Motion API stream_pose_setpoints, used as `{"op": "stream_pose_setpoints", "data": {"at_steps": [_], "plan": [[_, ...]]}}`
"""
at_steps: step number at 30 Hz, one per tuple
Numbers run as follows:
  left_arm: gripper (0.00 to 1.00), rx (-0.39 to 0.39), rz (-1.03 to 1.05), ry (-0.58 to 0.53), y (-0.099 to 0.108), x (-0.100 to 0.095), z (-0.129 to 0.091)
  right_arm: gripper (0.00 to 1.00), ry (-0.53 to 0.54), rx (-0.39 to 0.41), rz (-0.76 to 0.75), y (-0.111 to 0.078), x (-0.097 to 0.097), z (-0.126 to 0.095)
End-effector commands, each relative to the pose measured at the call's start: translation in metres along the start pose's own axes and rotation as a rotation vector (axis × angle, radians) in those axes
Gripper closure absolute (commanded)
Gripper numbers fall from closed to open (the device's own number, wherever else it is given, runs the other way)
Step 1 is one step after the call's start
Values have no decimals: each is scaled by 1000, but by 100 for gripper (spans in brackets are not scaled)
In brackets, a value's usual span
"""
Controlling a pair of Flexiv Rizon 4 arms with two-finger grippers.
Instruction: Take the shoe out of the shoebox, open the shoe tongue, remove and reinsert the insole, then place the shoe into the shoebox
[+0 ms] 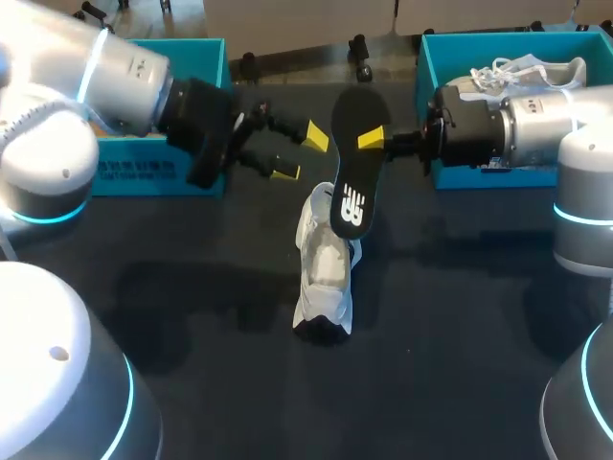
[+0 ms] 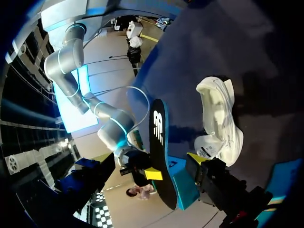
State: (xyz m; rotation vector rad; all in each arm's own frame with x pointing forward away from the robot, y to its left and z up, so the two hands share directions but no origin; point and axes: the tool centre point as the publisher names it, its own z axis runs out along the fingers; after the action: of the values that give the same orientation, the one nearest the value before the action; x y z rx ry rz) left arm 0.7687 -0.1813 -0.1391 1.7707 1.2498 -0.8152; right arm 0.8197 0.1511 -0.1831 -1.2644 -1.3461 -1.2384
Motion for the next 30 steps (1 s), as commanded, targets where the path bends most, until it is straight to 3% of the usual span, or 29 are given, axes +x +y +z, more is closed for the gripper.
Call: {"op": "stream_pose_setpoints", "data": {"at_steps": [1,18,22,30], "plan": [[0,39,-2,186,11,-11,-4,100,-1,8,3,2,-3,2],[0,46,-19,555,32,-33,6,100,3,41,22,0,-11,6],[0,47,-11,605,35,-38,8,100,6,44,22,0,-12,5],[0,40,-8,605,36,-38,8,100,5,44,23,-1,-15,3]]}}
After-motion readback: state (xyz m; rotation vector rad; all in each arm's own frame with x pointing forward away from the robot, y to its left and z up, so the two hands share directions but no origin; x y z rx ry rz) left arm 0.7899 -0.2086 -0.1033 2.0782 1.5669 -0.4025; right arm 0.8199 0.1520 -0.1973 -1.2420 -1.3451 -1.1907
